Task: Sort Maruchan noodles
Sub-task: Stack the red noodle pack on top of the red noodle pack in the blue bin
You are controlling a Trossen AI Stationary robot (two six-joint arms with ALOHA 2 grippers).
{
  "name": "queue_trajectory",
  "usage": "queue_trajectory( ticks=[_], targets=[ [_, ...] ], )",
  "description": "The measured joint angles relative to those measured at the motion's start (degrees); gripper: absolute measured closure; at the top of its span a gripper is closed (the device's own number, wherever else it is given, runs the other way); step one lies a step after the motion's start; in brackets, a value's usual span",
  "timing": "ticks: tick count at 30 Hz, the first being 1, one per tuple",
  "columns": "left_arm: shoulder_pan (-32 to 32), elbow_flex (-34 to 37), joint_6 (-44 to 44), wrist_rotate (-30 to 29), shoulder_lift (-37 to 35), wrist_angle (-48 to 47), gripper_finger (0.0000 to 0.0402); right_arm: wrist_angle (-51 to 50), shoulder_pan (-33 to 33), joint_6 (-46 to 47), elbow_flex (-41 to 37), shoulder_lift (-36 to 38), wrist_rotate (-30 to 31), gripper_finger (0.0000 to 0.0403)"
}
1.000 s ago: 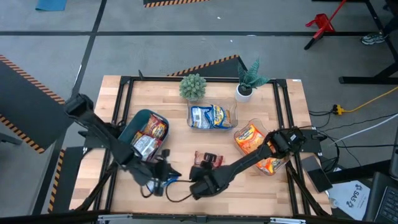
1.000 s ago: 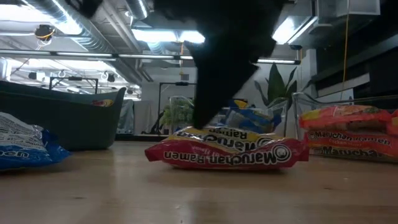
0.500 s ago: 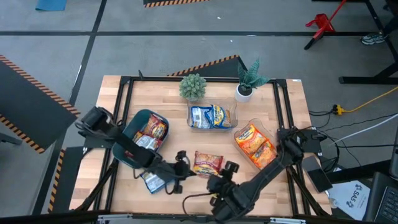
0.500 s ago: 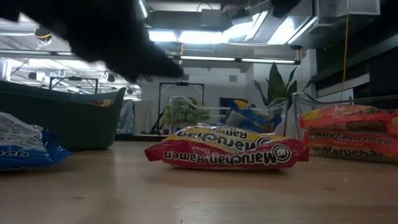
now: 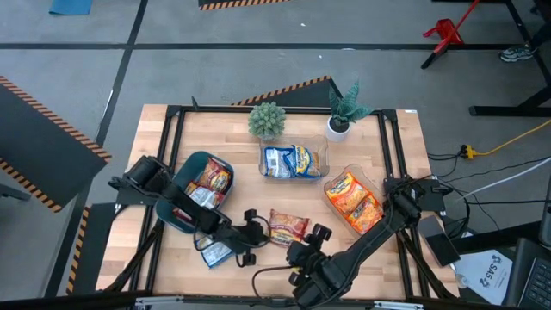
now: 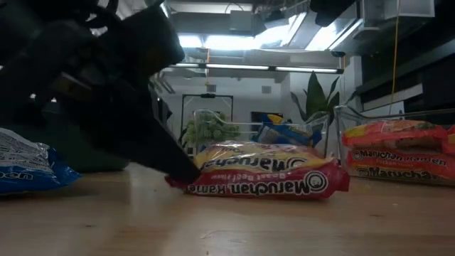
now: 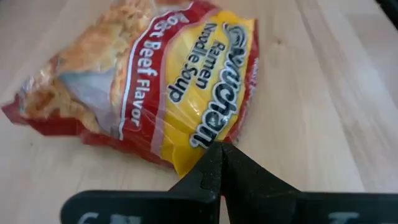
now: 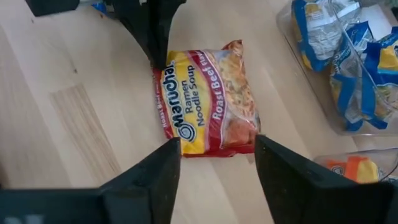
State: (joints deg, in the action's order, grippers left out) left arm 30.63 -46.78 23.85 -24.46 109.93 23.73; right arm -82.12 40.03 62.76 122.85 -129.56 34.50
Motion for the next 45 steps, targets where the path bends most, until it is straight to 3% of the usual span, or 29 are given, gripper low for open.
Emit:
queue_trajectory(
  ticks=[7, 11, 14, 19, 28, 35, 37, 40, 45],
  targets=[
    [0.0, -0.3, 3.8, -0.4, 2.4, -0.9, 0.0401, -1.9, 0.0, 5.6, -0.4, 0.1, 2.8, 0.0155],
    [0.0, -0.3, 5.4, -0.1, 3.0, -1.2, 0.0401, -2.4, -1.3, 20.0, -4.1, 0.1, 4.4, 0.0137],
    [0.0, -0.3, 6.0, 0.6, 3.0, -1.7, 0.0401, -2.0, -2.9, 31.0, -8.0, 0.1, 1.7, 0.0135],
    [0.0, -0.2, 6.1, 0.9, 3.1, -1.9, 0.0401, -1.3, -3.7, 41.7, -13.3, 0.0, 0.5, 0.0134],
    [0.0, -0.2, 6.1, 1.2, 3.2, -2.4, 0.0401, 8.6, -3.7, 45.2, -19.6, 2.7, 1.9, 0.0134],
    [0.0, -0.2, 6.1, 1.5, 3.2, -2.6, 0.0401, 12.2, -3.7, 46.7, -34.2, 18.5, 4.3, 0.0134],
    [0.0, -0.1, 6.1, 1.5, 3.2, -2.6, 0.0401, 21.2, -3.7, 46.5, -42.0, 25.3, 6.0, 0.0134],
    [0.0, -0.1, 6.1, 1.4, 3.2, -2.6, 0.0401, 45.1, -3.6, 43.5, -56.2, 33.3, 8.2, 0.0134],
    [0.0, -0.1, 6.5, 1.3, 3.2, -2.6, 0.0401, 84.8, -3.7, 35.7, -73.8, 33.8, 8.0, 0.0134]
  ],
)
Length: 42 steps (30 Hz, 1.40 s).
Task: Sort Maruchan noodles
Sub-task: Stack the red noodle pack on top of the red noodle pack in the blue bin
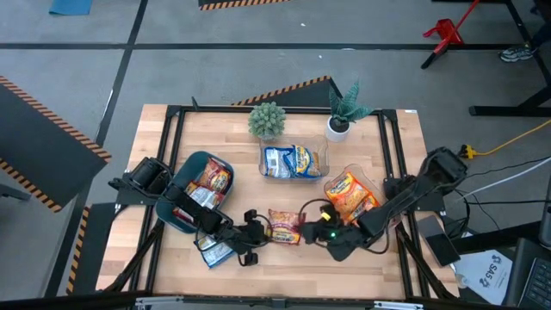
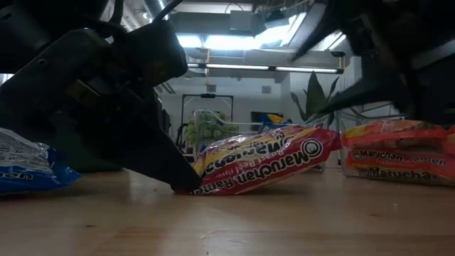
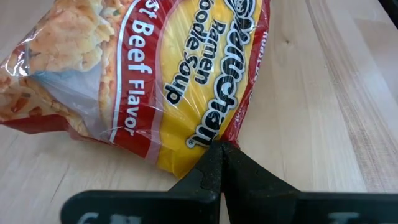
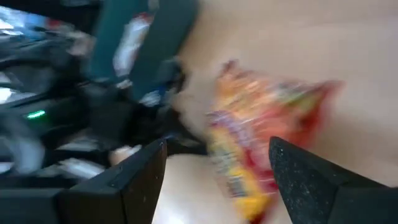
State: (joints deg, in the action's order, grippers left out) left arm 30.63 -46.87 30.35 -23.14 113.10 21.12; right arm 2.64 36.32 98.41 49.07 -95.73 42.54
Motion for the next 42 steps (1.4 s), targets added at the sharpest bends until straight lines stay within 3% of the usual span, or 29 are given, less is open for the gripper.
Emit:
queue_trajectory(
  ticks=[2, 14, 22, 27, 30, 36, 42],
  targets=[
    [0.0, 0.0, 0.0, 0.0, 0.0, 0.0, 0.0401, 9.2, -0.5, -1.4, -2.3, -2.2, -0.4, 0.0134],
    [0.1, 0.1, 0.6, 0.4, 0.0, 0.2, 0.0401, 2.0, -1.1, 0.0, 3.7, -8.4, -6.2, 0.0134],
    [0.0, 0.1, 0.6, 0.5, 0.0, 0.2, 0.0401, -23.3, -1.1, -0.9, 16.9, -8.4, -8.1, 0.0134],
    [0.0, 0.1, 0.7, 0.5, 0.0, 0.2, 0.0401, -29.9, -1.1, -2.0, 22.2, -8.5, -4.1, 0.0134],
    [0.0, 0.1, 0.7, 0.5, 0.0, 0.2, 0.0401, -35.0, -1.1, 0.5, 22.8, -9.0, -7.0, 0.0134],
    [0.0, 0.1, 0.7, 0.4, 0.0, 0.2, 0.0401, -35.3, -0.7, 8.9, 20.6, -12.9, -8.2, 0.0134],
    [0.0, 0.1, 0.7, 0.3, 0.0, 0.2, 0.0401, -28.0, -0.7, 8.7, 20.5, -16.3, -6.1, 0.0134]
  ],
)
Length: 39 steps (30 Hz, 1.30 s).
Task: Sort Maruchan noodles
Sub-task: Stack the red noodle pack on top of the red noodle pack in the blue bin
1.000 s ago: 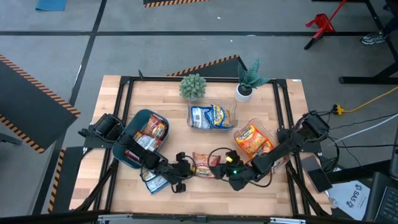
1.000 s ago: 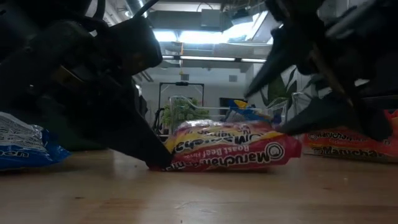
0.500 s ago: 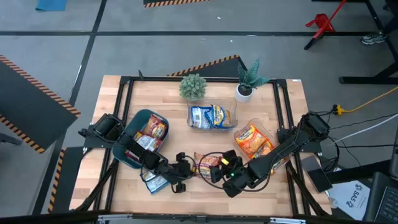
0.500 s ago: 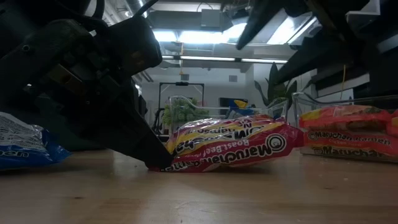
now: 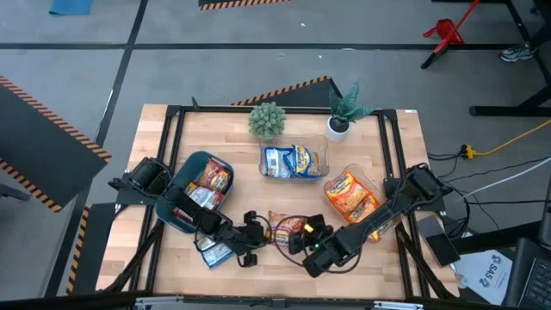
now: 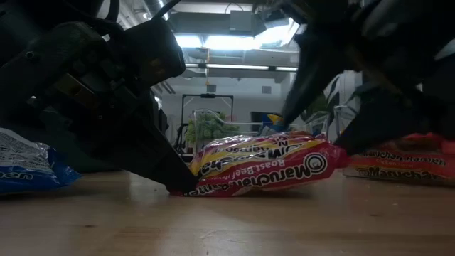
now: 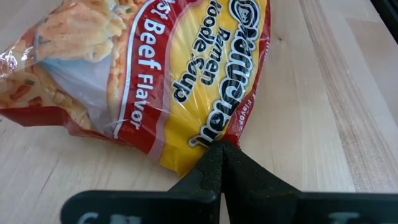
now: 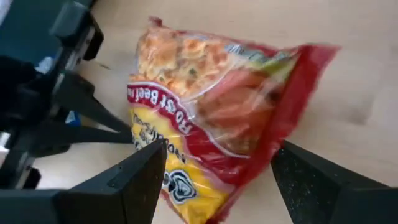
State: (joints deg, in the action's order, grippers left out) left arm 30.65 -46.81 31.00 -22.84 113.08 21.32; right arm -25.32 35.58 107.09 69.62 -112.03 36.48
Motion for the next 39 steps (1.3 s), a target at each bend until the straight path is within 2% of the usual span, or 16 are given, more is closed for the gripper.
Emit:
queue_trajectory(
  ticks=[10, 15, 19, 26, 29, 33, 39],
  targets=[
    [0.0, 0.0, 0.3, -0.1, 0.0, 0.1, 0.0401, 14.1, -2.4, -6.0, -0.1, -6.1, 1.2, 0.0134],
    [0.0, 0.0, 0.3, -0.1, 0.0, 0.2, 0.0401, 15.8, -3.0, -6.9, -0.1, -6.5, 4.2, 0.0139],
    [0.0, 0.1, 0.4, -0.1, 0.1, 0.7, 0.0401, 16.2, -3.8, -7.4, -0.1, -6.5, 4.2, 0.0176],
    [0.1, 0.2, 0.4, 1.5, -1.3, 1.0, 0.0401, 17.4, -3.7, -9.0, 0.1, -6.4, 5.9, 0.0284],
    [0.7, 0.4, 0.4, 3.4, -4.5, -1.7, 0.0402, 17.9, -3.7, -9.1, 0.1, -6.4, 6.4, 0.0314],
    [1.8, 0.4, 0.7, 5.9, -12.3, -7.6, 0.0402, 19.6, -3.7, -11.5, 0.0, -6.4, 6.4, 0.0315],
    [5.5, 0.3, 4.4, 5.2, -28.4, -21.6, 0.0402, 19.1, -4.3, -14.0, 2.4, -6.5, 6.1, 0.0311]
  ],
)
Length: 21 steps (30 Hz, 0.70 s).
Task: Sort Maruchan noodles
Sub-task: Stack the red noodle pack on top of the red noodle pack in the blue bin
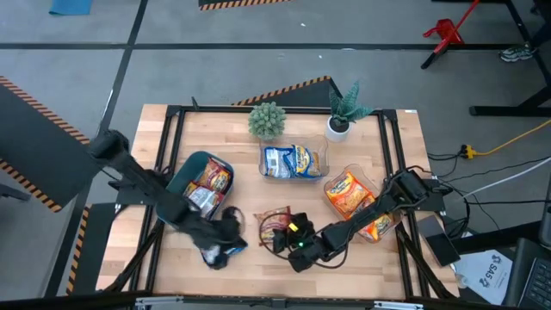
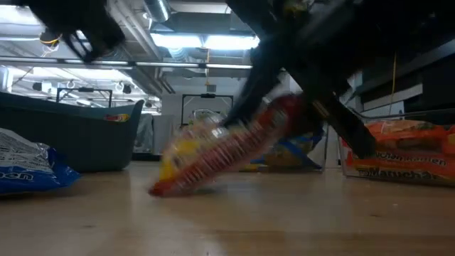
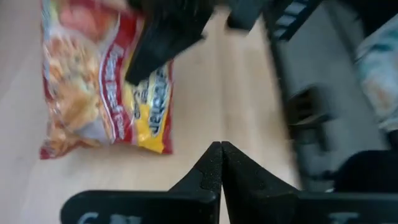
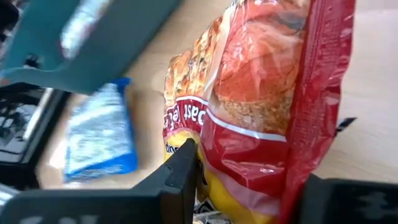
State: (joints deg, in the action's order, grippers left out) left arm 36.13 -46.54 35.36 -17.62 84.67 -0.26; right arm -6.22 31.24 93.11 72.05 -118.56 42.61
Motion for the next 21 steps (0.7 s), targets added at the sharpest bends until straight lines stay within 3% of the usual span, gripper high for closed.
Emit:
queue_trajectory(
  ticks=[6, 14, 21],
  targets=[
    [7.1, 0.0, 2.0, -6.8, -17.0, -5.9, 0.0402, 0.4, -3.7, -16.1, 9.4, 0.0, -1.1, 0.0315],
    [19.0, -0.1, -3.2, -20.2, -32.8, -4.5, 0.0402, 0.6, -13.1, -44.1, 24.9, 0.0, -10.0, 0.0313],
    [27.8, -0.2, -12.6, -29.9, -38.2, -1.1, 0.0402, 6.8, -21.4, -50.7, 29.0, -2.8, -30.0, 0.0311]
  ],
)
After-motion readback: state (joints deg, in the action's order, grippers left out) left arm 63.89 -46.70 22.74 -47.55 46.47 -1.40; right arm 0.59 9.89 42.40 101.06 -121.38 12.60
